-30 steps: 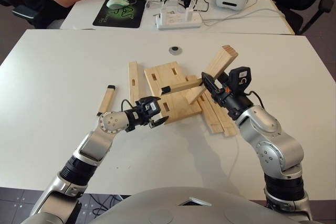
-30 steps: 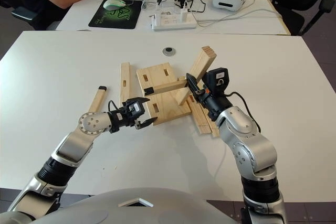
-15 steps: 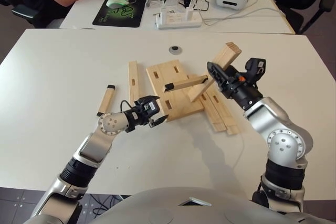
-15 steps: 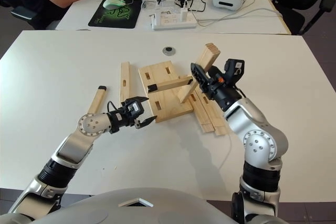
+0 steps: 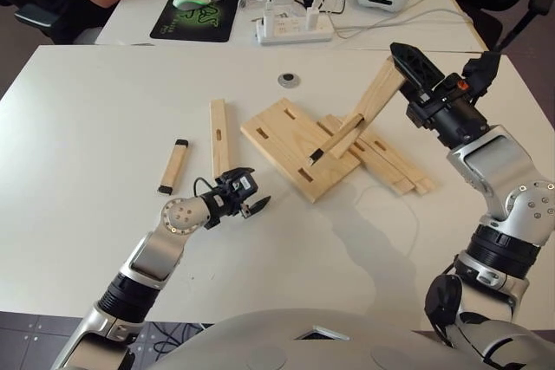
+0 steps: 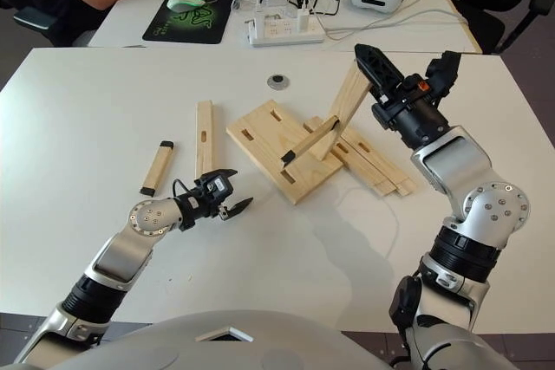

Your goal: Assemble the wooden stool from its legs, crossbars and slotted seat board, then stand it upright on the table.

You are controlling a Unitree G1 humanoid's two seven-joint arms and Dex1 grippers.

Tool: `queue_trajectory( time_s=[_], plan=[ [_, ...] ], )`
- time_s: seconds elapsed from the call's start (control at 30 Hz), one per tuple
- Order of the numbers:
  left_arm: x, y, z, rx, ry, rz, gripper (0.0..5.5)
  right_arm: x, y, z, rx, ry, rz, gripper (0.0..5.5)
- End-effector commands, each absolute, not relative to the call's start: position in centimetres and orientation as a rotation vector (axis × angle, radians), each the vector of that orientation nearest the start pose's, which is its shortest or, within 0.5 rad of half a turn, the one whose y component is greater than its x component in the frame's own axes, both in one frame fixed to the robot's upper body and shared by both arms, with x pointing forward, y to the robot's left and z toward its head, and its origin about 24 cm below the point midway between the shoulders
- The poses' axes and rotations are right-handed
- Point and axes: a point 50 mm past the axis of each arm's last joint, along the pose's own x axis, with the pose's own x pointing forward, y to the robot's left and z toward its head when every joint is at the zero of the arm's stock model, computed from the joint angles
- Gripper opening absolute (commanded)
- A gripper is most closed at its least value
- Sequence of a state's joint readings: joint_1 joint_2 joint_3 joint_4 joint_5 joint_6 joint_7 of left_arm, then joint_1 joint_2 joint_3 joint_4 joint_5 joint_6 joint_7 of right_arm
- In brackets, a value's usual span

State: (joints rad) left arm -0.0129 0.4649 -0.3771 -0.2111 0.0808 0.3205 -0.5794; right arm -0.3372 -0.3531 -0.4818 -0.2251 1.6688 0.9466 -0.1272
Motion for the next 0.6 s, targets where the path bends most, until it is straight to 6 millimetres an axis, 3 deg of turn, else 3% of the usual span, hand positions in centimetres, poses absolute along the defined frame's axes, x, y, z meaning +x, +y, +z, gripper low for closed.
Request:
queue_trajectory(
  time_s=[0.03,0.13,0.23,0.37,0.47,0.6],
  plan=[
    [21.6,13.0,3.4,0.500,0.333,-0.888,3.78,26.9,-23.1,19.9,0.891,0.073,0.570,3.17],
    [21.3,13.3,5.0,0.392,0.269,-0.877,3.78,27.6,-27.1,20.0,0.790,0.057,0.440,3.17],
    [21.3,14.6,7.3,0.255,0.184,-0.823,3.78,27.6,-29.6,18.7,0.576,0.129,0.372,3.17],
    [21.7,16.4,8.8,0.222,0.152,-0.772,3.78,27.1,-30.2,16.1,0.244,0.273,0.397,3.17],
    [22.3,17.6,9.6,0.239,0.132,-0.712,3.78,26.1,-30.6,13.0,-0.032,0.412,0.505,3.17],
    [22.4,17.8,9.9,0.243,0.118,-0.679,3.78,26.0,-31.4,11.5,-0.258,0.485,0.569,3.17]
  ],
)
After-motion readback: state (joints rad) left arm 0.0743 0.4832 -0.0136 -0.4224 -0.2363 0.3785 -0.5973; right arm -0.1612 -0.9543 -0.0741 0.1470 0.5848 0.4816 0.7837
